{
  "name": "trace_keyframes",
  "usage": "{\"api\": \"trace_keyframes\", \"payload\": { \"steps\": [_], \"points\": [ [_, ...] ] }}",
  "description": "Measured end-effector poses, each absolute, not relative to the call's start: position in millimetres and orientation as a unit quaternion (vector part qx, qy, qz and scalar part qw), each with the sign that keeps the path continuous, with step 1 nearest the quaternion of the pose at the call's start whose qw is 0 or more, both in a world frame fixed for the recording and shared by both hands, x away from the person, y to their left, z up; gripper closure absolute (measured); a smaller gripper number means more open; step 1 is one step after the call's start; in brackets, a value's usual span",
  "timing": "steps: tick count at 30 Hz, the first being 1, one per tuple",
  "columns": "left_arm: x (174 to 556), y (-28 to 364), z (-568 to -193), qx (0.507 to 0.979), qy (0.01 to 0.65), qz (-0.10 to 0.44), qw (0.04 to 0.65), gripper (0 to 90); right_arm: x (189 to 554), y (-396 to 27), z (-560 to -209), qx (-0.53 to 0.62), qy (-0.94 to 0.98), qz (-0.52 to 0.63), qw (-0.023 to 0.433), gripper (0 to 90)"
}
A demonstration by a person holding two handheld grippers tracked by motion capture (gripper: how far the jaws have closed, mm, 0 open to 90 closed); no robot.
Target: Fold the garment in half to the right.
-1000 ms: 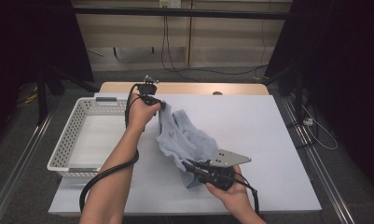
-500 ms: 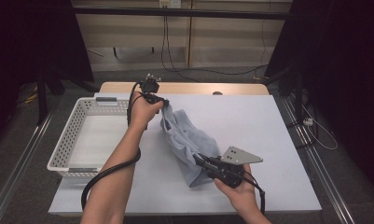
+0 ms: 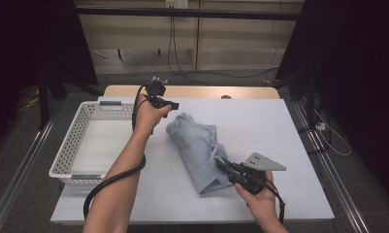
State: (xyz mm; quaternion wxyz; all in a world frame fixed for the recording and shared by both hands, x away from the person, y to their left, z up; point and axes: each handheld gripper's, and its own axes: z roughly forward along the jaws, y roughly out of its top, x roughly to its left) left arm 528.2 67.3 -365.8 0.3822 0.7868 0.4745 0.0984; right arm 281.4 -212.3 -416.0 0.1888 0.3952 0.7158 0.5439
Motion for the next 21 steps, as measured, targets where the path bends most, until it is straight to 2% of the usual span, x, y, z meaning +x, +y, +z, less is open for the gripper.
{"api": "trace_keyframes", "payload": {
  "steps": [10,21],
  "points": [
    [525.0,63.0,-372.6,0.79,0.47,0.09,0.383,40.3,279.9,-222.7,-425.4,0.412,0.719,0.524,0.195,84.7],
    [519.3,64.5,-371.9,0.796,0.459,0.092,0.382,37.3,279.6,-219.6,-432.9,0.413,0.732,0.505,0.197,84.6]
  ]
}}
